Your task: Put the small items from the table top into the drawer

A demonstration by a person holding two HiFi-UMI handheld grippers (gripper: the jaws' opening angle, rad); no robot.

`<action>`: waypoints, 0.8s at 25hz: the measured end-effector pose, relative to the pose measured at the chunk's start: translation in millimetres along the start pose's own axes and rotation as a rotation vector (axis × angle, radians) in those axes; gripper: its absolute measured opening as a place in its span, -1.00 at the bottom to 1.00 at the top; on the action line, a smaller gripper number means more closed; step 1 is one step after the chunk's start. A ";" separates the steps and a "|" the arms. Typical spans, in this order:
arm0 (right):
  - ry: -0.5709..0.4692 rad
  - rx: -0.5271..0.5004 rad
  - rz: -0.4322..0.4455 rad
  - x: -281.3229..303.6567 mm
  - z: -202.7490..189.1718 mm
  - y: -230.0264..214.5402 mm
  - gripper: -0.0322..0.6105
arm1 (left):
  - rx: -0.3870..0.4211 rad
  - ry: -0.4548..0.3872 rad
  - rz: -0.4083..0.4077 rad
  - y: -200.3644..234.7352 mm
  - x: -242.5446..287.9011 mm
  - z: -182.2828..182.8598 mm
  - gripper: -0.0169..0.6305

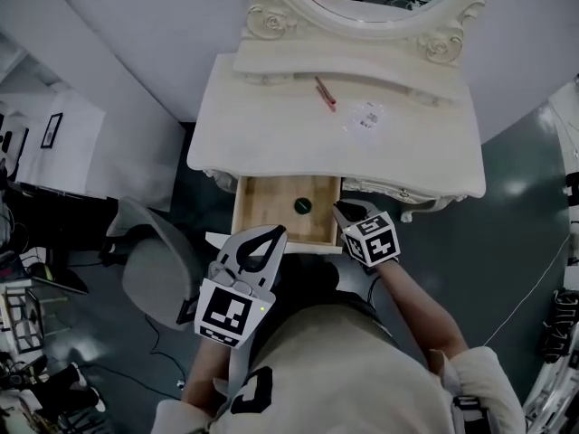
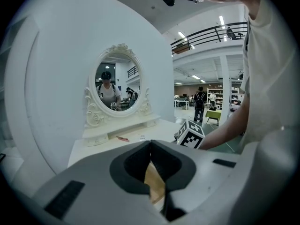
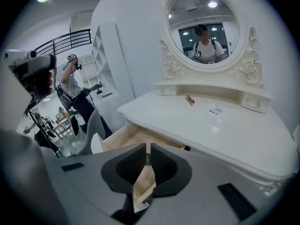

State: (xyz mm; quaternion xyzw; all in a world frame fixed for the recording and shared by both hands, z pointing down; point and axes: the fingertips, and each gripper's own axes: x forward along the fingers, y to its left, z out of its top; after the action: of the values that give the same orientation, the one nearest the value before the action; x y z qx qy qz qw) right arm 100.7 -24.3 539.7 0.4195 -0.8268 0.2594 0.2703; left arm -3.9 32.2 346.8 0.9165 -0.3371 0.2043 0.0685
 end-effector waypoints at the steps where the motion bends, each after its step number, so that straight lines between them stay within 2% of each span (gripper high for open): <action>1: -0.002 -0.003 0.003 -3.9 -1.3 -1.3 -0.79 | 0.002 -0.001 -0.001 -4.7 2.1 1.4 -0.77; 9: -0.014 -0.007 0.028 -30.8 -15.7 -20.2 -0.79 | 0.015 0.010 0.001 -44.1 18.6 8.4 -0.77; 20: -0.032 0.016 0.043 -40.7 -11.5 -37.5 -0.80 | 0.002 0.050 0.024 -62.8 22.3 8.2 -0.77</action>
State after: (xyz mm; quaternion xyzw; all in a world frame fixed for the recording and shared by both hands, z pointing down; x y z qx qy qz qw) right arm 155.1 -13.6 528.5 0.4078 -0.8378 0.2649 0.2482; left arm 54.8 64.8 349.5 0.9071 -0.3460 0.2282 0.0737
